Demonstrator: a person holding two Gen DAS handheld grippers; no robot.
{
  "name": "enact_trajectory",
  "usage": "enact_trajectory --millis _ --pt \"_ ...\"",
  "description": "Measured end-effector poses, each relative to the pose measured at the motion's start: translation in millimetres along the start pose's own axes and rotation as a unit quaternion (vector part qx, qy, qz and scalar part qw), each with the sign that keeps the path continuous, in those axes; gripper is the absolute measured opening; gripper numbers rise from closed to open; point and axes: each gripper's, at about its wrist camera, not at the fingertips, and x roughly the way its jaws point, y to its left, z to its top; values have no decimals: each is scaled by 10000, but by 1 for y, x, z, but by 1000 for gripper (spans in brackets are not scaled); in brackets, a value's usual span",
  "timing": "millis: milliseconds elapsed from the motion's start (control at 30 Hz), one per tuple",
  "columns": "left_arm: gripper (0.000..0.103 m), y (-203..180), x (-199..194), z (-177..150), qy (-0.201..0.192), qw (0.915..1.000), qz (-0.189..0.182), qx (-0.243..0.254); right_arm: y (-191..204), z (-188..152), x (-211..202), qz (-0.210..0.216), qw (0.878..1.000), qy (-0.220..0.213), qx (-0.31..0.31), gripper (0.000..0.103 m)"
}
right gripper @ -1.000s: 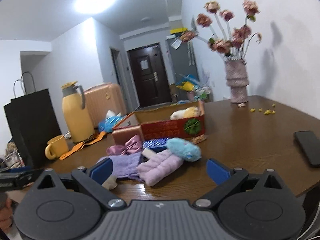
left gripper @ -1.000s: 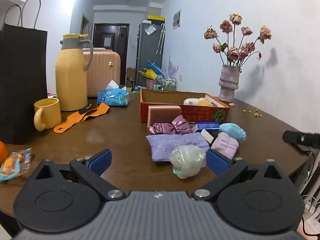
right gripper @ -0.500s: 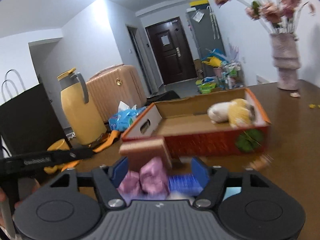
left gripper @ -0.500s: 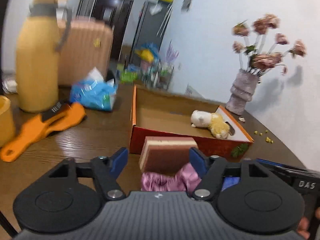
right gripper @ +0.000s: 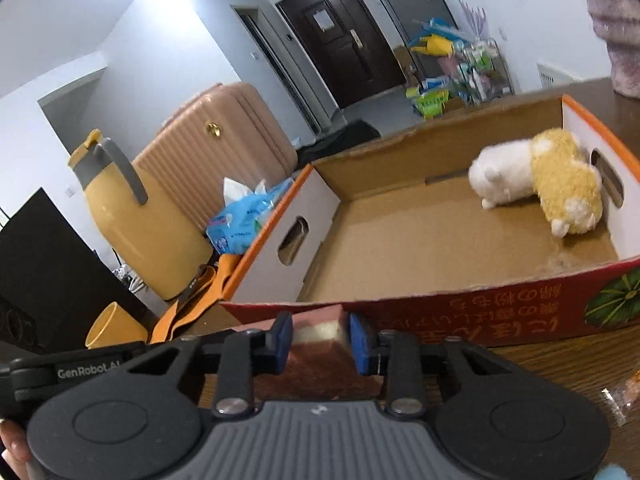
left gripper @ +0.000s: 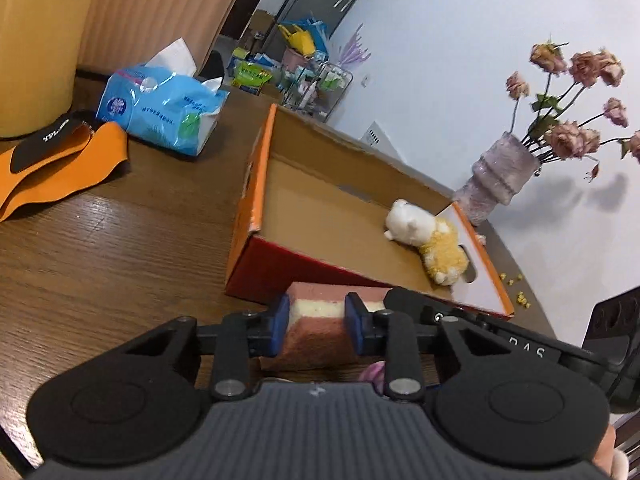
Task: Organize soft objects
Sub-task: 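Grasp the pink-and-brown sponge with the left tool and lift it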
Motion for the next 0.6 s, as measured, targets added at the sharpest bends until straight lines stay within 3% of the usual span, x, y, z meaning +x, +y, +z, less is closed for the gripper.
enact_trajectory --millis 133,300,467,600 --pt "30 -35 -45 -7 -415 9985 -164 304 17 0 -51 101 9985 -447 -308 29" --pt "30 -96 -114 -55 -903 9907 -561 846 37 -33 -161 126 9886 -1204 -891 29" --pt "30 -133 -136 -120 -656 9894 -851 974 26 -86 -242 -138 9871 -1270 -962 29" --pt "30 -137 -133 -170 -422 9909 -813 982 3 -129 -264 -232 9926 -982 -678 29"
